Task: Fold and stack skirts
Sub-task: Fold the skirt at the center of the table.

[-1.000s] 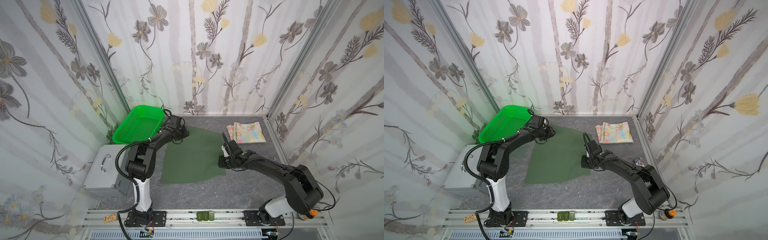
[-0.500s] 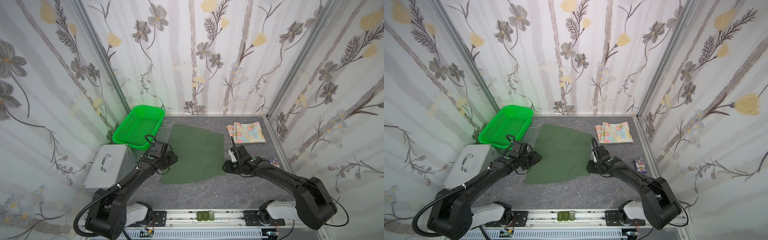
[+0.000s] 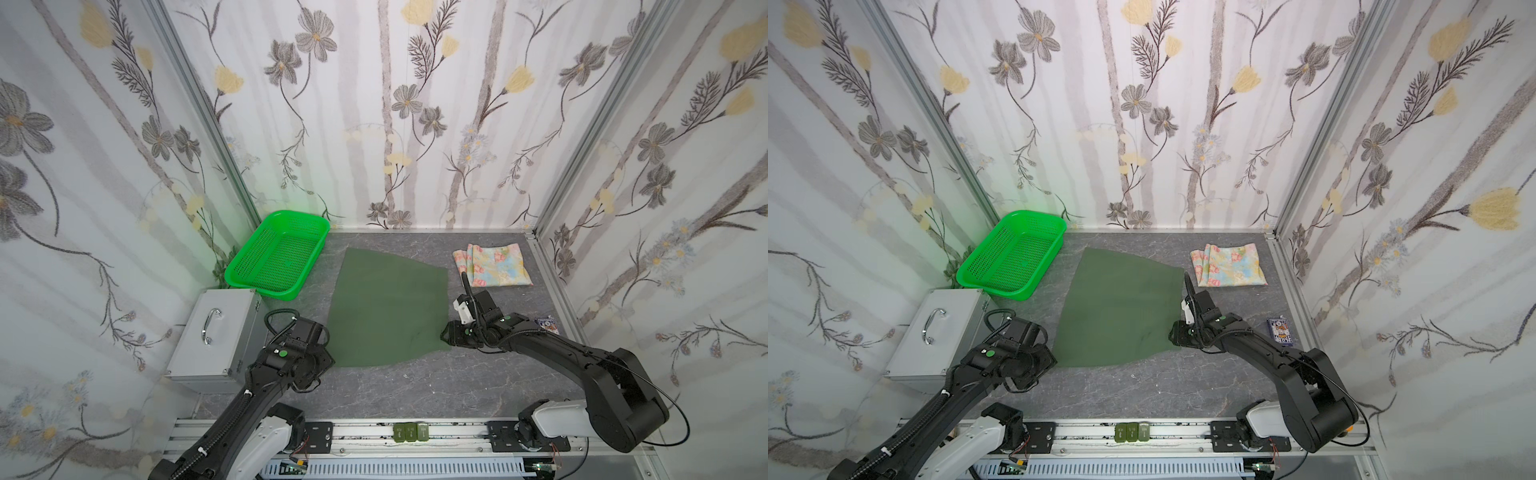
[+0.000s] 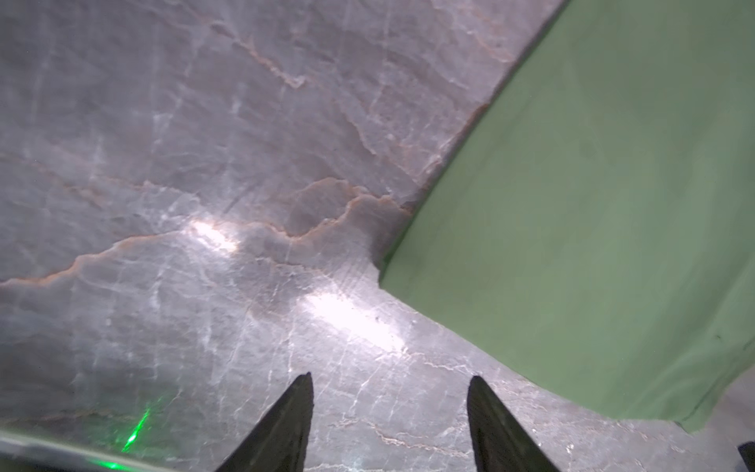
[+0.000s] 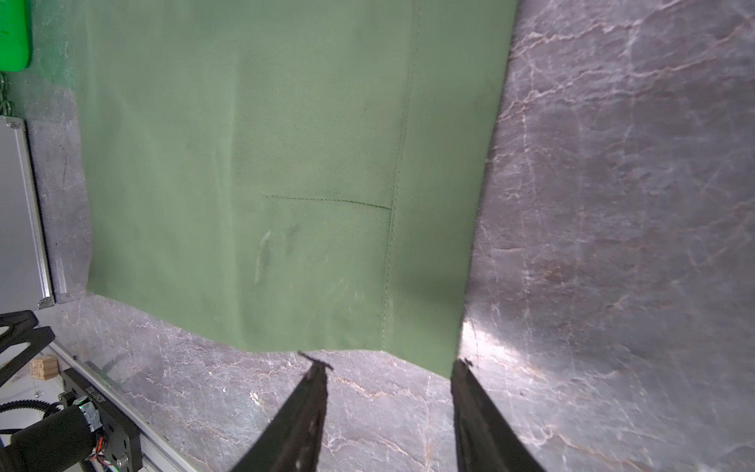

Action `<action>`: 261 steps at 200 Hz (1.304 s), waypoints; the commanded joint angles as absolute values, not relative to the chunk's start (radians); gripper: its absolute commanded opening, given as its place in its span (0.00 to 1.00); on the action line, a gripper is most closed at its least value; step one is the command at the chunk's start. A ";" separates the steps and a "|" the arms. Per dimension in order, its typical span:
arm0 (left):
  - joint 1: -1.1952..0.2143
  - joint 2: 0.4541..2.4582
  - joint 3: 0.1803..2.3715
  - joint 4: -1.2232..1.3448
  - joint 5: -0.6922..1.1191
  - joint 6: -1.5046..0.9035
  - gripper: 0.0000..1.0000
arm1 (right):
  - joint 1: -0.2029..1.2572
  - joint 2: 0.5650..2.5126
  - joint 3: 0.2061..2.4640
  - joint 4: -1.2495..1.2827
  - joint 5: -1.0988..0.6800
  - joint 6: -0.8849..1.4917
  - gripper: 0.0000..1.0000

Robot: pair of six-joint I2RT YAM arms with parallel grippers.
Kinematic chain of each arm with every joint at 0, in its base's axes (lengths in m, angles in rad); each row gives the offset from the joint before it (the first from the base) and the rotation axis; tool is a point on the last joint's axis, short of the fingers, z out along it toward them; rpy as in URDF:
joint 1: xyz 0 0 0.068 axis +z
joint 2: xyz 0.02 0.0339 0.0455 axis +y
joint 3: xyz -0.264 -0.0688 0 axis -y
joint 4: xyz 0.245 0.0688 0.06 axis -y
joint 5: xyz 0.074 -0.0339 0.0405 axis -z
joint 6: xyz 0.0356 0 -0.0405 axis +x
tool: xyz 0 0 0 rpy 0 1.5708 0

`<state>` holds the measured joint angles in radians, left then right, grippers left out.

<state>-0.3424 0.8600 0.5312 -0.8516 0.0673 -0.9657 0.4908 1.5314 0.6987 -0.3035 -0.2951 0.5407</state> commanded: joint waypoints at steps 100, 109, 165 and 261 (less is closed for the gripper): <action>-0.351 1.086 0.563 -0.694 0.035 -0.980 0.45 | 0.423 1.618 0.785 -0.259 -0.412 0.489 0.46; -0.351 1.094 0.558 -0.683 0.034 -0.976 0.45 | 0.419 1.612 0.780 -0.259 -0.411 0.490 0.46; -0.351 1.146 0.537 -0.629 0.058 -0.957 0.42 | 0.408 1.602 0.761 -0.261 -0.402 0.502 0.46; -0.351 1.150 0.498 -0.602 0.025 -0.974 0.35 | 0.408 1.566 0.761 -0.268 -0.399 0.513 0.45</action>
<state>-0.3515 1.1549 0.5060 -0.6098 0.0647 -0.9535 0.4065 1.5707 0.7593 -0.2756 -0.3943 0.5068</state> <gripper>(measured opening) 0.360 0.454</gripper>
